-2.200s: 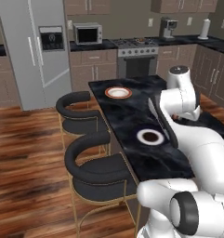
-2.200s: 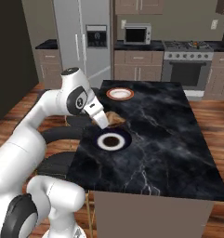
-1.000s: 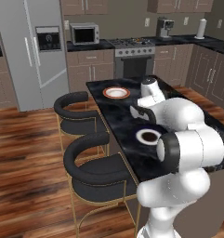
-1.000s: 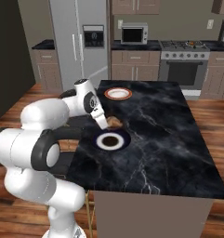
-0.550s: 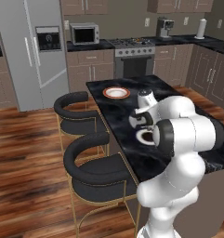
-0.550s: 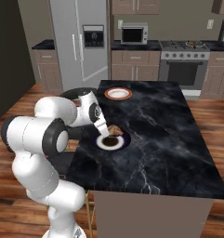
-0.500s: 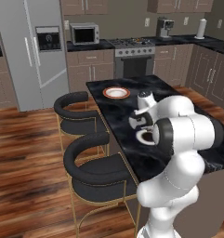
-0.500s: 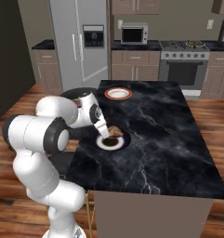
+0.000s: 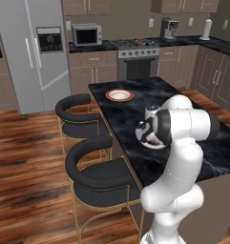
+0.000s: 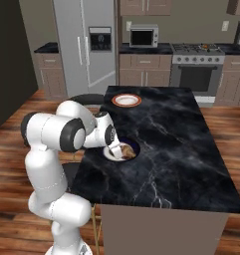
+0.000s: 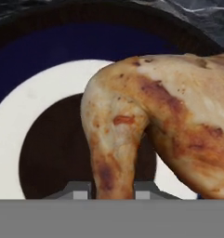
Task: Take the chicken drumsticks from the pan and place one on each plate on the dining counter.
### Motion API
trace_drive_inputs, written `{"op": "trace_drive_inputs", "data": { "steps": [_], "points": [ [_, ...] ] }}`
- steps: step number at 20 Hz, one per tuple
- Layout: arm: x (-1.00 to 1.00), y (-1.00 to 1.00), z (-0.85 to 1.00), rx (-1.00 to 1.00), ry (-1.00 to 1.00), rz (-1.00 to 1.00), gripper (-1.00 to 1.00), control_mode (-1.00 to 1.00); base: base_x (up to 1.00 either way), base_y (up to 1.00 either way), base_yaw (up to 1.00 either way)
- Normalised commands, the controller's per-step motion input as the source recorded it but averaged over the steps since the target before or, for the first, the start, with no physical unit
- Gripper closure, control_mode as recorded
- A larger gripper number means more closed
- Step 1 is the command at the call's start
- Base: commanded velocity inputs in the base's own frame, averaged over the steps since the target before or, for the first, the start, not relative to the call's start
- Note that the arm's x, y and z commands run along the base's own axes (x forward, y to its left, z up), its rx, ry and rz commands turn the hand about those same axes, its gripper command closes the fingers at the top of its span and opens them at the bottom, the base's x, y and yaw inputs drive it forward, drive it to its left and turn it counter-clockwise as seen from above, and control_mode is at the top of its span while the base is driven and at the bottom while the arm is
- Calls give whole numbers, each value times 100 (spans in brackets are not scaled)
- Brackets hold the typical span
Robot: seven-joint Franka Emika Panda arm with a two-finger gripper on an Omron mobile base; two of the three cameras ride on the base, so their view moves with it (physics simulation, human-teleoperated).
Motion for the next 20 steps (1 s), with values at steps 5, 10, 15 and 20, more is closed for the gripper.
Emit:
{"op": "trace_drive_inputs", "data": {
  "steps": [5,10,15,20],
  "points": [
    [23,-7,-28,4,-6,0,100,-100,0,0,0],
    [54,33,0,0,-15,0,-100,-100,0,0,0],
    [28,24,9,0,-19,0,-100,-100,0,0,0],
    [-18,-31,33,5,-11,0,-100,-100,0,0,0]
  ]
}}
